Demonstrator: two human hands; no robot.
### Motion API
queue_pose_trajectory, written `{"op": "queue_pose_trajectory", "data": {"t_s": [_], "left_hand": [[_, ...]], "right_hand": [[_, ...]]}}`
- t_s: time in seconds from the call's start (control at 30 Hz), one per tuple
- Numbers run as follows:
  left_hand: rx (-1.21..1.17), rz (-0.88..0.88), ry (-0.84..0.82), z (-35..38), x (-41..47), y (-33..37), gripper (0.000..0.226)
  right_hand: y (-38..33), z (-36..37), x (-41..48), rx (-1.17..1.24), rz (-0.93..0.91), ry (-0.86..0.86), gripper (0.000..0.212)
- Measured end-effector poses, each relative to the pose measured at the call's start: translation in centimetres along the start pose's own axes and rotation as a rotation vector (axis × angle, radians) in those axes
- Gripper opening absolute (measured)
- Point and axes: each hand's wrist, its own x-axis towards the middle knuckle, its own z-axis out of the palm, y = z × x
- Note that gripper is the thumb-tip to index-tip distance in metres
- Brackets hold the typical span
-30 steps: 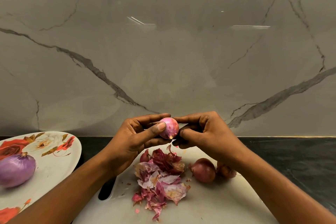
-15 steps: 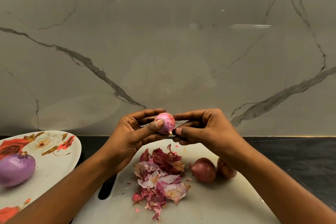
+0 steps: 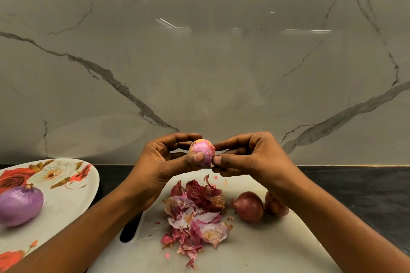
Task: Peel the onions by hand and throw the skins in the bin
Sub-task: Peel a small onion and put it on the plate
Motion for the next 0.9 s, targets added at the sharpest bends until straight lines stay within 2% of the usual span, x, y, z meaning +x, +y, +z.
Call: {"op": "queue_pose_trajectory", "data": {"t_s": [0.1,0.37,0.47,0.53,0.67,0.9], "left_hand": [[-0.027,0.006,-0.006,-0.04,0.01,0.02,0.074],[-0.055,-0.013,-0.019,0.06,0.21,-0.15,0.074],[-0.070,-0.018,-0.018,-0.02,0.27,-0.18,0.075],[-0.081,-0.016,-0.026,0.00,0.16,-0.06,0.071],[-0.028,-0.011,-0.015,0.01,0.09,-0.22,0.046],[-0.003,-0.019,-0.030,-0.15,0.17,-0.32,0.054]], "right_hand": [[-0.06,0.04,-0.06,0.026,0.001,0.008,0.024],[-0.03,0.04,0.02,-0.002,-0.014,0.057,0.020],[-0.26,-0.07,-0.04,0.031,0.001,0.017,0.025],[-0.26,-0.03,-0.11,0.012,0.005,-0.022,0.029],[-0.11,0.20,-0.16,-0.059,-0.022,-0.022,0.027],[0.31,0.25,0.03,-0.110,-0.058,0.056,0.013]]}}
